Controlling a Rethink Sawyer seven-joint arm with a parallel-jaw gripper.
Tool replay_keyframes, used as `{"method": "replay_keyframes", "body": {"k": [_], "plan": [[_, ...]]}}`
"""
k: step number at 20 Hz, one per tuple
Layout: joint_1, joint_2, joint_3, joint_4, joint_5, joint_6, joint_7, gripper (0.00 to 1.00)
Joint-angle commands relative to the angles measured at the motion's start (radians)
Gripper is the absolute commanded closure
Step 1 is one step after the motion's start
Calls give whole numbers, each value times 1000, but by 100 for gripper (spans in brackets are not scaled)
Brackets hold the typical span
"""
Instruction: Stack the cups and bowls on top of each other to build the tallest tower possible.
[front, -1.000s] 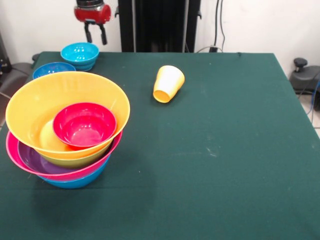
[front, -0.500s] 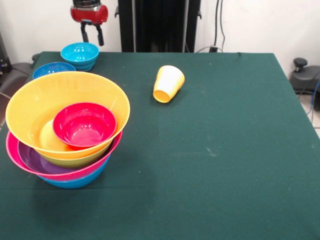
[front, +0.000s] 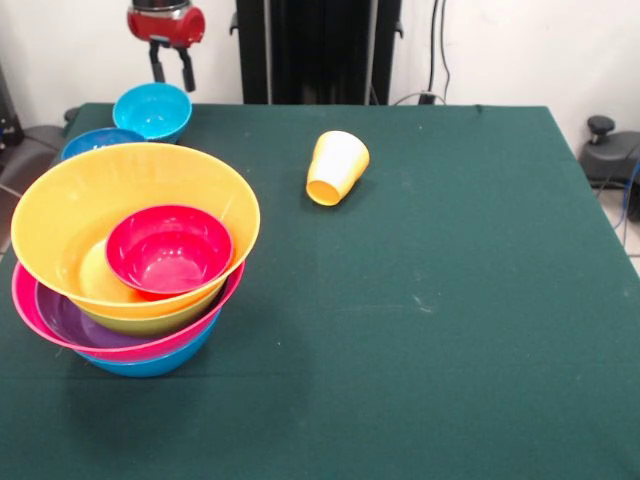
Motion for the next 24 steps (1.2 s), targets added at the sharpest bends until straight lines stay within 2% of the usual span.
{"method": "replay_keyframes", "body": {"k": [1, 8, 16, 18, 24], "plan": [[-9, -42, 179, 12, 52, 151, -235, 0], [9, -12, 160, 16, 6, 124, -158, 0], [13, -35, 156, 42, 10, 122, -148, 0], [13, -59, 160, 60, 24, 129, -148, 0], [-8, -196, 204, 166, 125, 181, -173, 0]]}}
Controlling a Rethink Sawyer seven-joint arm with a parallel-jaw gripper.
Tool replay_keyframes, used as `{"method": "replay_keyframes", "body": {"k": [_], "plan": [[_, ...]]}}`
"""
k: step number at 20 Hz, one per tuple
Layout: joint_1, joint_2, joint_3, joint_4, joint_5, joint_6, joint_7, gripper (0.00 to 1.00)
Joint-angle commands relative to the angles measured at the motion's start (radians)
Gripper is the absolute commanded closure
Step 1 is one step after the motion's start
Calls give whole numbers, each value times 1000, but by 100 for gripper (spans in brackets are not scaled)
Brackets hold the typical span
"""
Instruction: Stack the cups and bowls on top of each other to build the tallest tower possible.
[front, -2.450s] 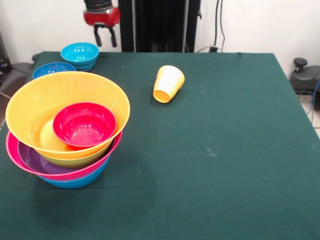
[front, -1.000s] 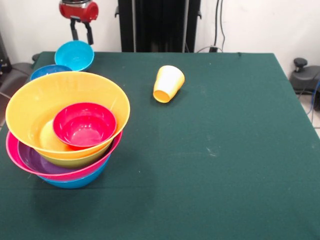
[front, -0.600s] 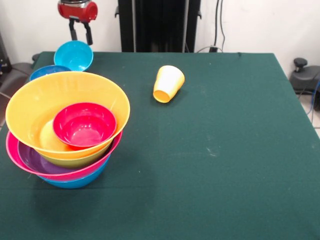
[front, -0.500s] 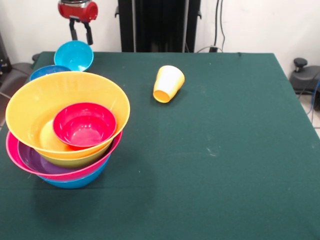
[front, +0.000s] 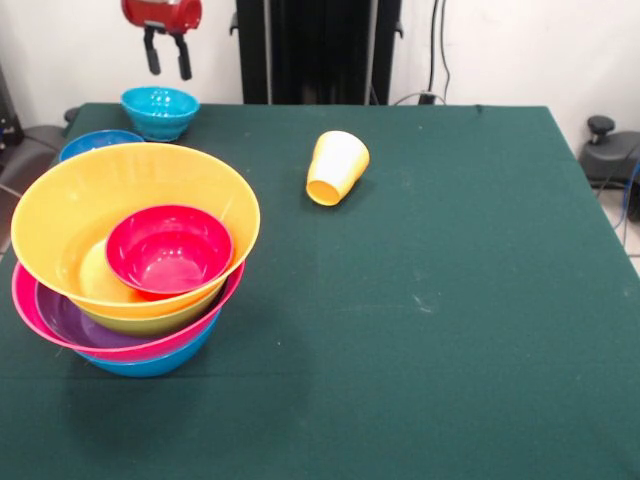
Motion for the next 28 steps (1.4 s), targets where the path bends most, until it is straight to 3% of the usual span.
{"method": "replay_keyframes", "body": {"k": [1, 5, 16, 22, 28], "plan": [[20, -102, 112, 107, 80, 128, -174, 0], [20, -99, 134, 93, 93, 146, -189, 0], [112, 104, 35, -84, -74, 53, -90, 0], [165, 175, -3, -165, -120, 13, -41, 0], [162, 183, -13, -187, -132, 0, -51, 0]]}}
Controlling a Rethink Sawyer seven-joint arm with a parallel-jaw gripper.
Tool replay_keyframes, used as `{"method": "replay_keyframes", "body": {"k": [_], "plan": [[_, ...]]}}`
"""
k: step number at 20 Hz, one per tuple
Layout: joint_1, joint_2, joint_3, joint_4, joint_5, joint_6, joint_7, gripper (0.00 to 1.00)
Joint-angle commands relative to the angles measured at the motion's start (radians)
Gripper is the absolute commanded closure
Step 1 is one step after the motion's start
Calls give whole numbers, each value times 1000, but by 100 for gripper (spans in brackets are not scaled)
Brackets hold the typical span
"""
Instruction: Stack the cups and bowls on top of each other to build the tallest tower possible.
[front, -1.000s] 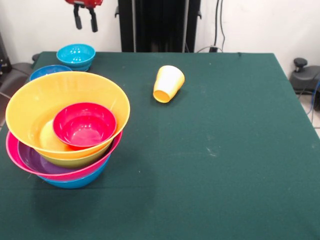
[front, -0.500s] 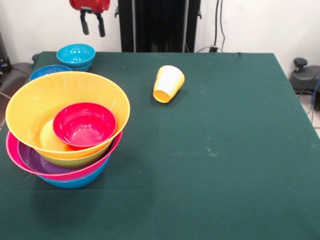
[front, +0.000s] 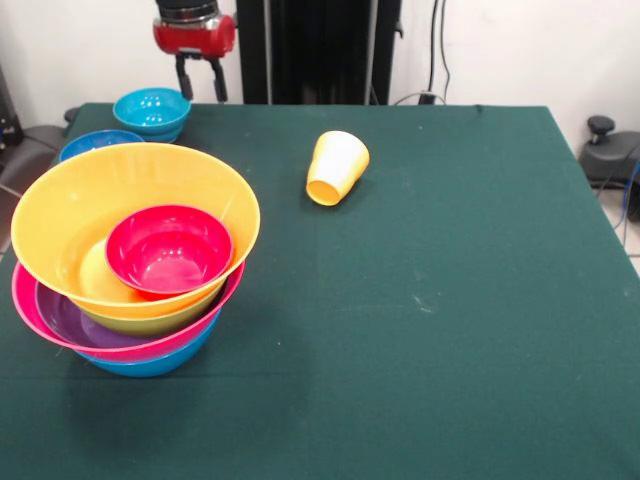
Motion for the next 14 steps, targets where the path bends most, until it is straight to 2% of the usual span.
{"method": "replay_keyframes", "body": {"k": [1, 8, 14], "plan": [[41, 73, -12, -129, -81, -13, -57, 0], [-37, 50, 36, -121, -61, 36, -151, 0], [-100, 73, 50, -112, -80, 36, -188, 0]]}}
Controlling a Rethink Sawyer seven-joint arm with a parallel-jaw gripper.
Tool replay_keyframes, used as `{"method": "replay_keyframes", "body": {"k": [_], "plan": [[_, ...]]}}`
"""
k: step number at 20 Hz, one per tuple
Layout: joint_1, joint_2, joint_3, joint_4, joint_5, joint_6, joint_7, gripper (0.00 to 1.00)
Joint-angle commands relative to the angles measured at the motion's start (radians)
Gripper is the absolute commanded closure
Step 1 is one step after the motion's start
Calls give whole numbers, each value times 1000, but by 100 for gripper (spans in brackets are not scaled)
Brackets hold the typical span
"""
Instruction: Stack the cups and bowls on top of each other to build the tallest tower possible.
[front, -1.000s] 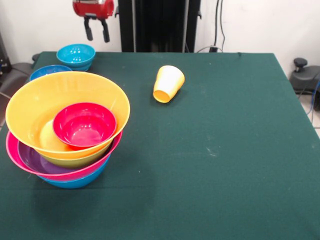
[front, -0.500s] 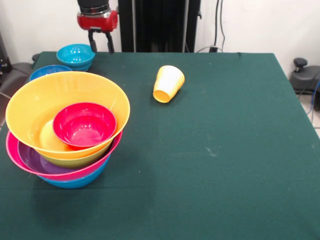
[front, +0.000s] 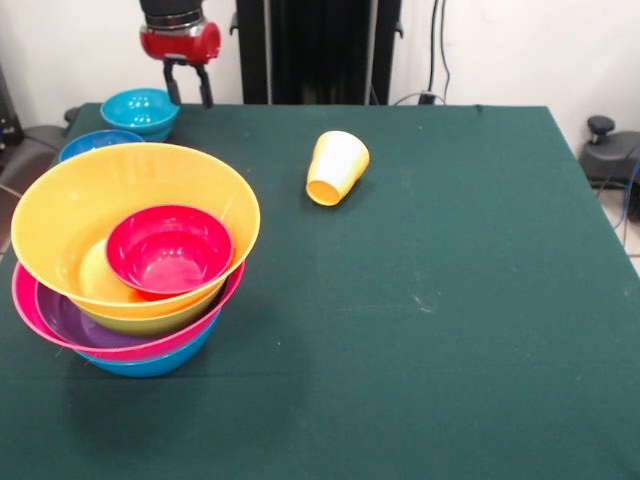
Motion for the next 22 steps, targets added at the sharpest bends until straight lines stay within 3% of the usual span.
{"method": "replay_keyframes", "body": {"k": [1, 7, 11, 16, 22], "plan": [[-36, 52, 54, -90, -77, 38, -193, 0], [-33, 147, 29, -143, -139, -5, -155, 0], [-38, 124, 35, -124, -138, 0, -145, 0], [13, 156, 19, -176, -164, -27, -91, 0], [4, 131, 73, -169, -102, 24, -128, 0]]}}
